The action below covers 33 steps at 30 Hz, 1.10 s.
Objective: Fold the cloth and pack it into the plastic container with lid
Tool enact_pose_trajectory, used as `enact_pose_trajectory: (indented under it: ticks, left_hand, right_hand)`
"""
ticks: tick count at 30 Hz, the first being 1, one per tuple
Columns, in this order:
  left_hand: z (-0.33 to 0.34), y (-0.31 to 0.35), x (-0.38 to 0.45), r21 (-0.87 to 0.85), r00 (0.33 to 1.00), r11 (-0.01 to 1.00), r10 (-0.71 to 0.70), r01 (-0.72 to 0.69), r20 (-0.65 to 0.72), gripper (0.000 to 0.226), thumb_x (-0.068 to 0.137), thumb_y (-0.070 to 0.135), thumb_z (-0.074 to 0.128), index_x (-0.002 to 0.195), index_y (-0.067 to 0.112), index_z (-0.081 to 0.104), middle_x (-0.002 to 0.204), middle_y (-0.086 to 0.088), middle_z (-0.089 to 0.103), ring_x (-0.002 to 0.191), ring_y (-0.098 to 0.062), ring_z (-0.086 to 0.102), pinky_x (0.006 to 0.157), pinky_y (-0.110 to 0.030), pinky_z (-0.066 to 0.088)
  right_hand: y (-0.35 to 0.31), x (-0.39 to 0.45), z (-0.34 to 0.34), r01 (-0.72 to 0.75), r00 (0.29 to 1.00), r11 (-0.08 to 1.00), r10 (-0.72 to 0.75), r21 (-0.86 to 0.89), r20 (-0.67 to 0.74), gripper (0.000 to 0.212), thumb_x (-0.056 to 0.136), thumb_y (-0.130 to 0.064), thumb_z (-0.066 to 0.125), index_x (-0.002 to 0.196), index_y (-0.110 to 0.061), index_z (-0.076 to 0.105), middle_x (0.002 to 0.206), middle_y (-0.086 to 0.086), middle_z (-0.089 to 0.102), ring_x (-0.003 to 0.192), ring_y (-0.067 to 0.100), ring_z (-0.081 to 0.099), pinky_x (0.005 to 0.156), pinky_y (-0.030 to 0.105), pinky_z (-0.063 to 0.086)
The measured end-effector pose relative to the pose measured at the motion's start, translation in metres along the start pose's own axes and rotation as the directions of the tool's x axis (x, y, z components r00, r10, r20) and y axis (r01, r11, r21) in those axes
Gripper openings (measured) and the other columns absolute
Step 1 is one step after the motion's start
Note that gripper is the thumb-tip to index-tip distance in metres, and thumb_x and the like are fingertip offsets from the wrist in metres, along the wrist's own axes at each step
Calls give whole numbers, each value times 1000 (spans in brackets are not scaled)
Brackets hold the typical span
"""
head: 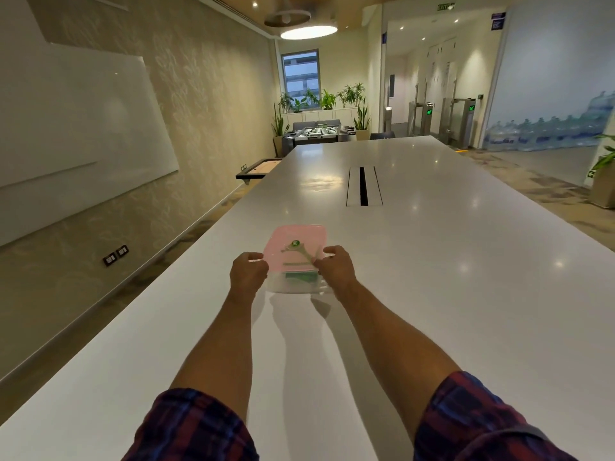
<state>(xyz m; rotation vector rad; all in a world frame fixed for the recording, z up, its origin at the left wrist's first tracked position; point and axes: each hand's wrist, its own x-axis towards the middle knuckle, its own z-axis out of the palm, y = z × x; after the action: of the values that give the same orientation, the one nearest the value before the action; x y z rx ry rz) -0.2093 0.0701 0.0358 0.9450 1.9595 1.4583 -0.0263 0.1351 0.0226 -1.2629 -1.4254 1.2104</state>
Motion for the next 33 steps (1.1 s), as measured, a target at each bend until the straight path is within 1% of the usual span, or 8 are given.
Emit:
enact_pose_trajectory:
  ticks: [3,6,9,14,18,24,30,33]
  left_hand:
    - [5,-3,8,70,999,996,48,-48,7,39,81,-1,59,120,4,66,112,-18,68,94,-33,69,93,-48,57]
    - [8,-6,11,227,993,966,121,-121,15,44,84,1,57,126,7,66,118,-17,69,103,-36,69,94,-39,56]
    - [11,-9,13,355,974,909,224,-217,22,42,86,5,63,127,7,67,124,-15,69,108,-31,68,96,-30,48]
    - [18,-19,15,521,937,793,347,-316,39,38,88,15,72,126,15,67,133,-2,66,121,-24,63,101,-39,51]
    - [22,-18,19,681,919,666,393,-304,26,35,91,19,68,126,18,67,132,0,67,120,-23,63,94,-35,51]
    - [27,-19,14,745,905,599,424,-292,14,34,93,19,64,126,20,65,124,-1,70,114,-24,65,85,-35,53]
    - [25,-10,7,790,932,542,349,-287,99,41,94,27,63,134,19,58,132,-1,64,120,-25,62,92,-36,50]
    - [24,-2,-1,845,931,432,313,-314,187,49,91,28,62,137,13,52,135,-4,57,121,-29,59,92,-38,47]
  right_hand:
    - [5,6,2,100,995,988,-103,-118,-17,30,90,-21,73,116,-9,64,117,11,68,103,28,68,80,33,54]
    - [10,11,4,197,977,955,-209,-223,-31,18,91,-15,71,109,-9,72,119,11,66,86,17,67,70,21,48]
    - [11,13,2,318,942,882,-336,-347,9,15,93,-14,69,105,-10,76,123,7,61,85,18,66,78,27,54]
    - [20,12,0,572,783,432,-541,-697,307,25,99,-15,57,116,-10,74,111,13,68,89,38,68,71,45,58]
    - [28,12,-3,597,741,237,-530,-767,413,37,98,-7,52,134,-6,61,122,17,66,101,40,65,70,48,58]
    - [32,6,-2,575,763,228,-495,-786,415,49,98,-3,48,147,-5,47,142,17,54,115,41,59,79,49,57]
    - [28,-1,-6,566,763,142,-464,-812,450,56,100,-3,42,155,-5,31,151,16,45,111,39,59,76,48,54]
    - [30,-7,-9,563,773,164,-451,-810,446,60,101,-3,39,158,-8,24,162,14,33,118,38,55,79,48,54]
